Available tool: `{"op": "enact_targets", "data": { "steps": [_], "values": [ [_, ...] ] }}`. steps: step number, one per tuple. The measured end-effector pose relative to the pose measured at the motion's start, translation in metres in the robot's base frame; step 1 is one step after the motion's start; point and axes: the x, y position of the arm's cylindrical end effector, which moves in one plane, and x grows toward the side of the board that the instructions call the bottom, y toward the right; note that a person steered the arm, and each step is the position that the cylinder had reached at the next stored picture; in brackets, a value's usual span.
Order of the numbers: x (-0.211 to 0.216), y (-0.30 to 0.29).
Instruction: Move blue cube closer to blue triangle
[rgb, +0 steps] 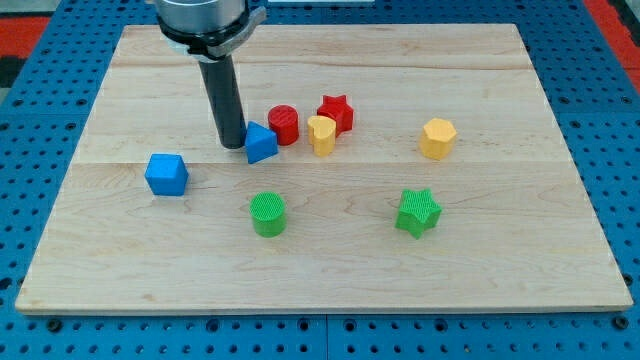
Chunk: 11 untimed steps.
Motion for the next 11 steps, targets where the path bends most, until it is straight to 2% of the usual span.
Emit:
{"op": "enact_targets", "data": {
  "steps": [2, 3, 5, 6, 7, 8, 9, 11],
  "values": [
    [0.002, 0.031],
    [0.002, 0.02],
    [0.002, -0.112],
    [0.019, -0.152],
    [0.076, -0.163],
    [0.08, -0.151],
    [0.056, -0.141],
    [0.061, -0.097]
  ]
}}
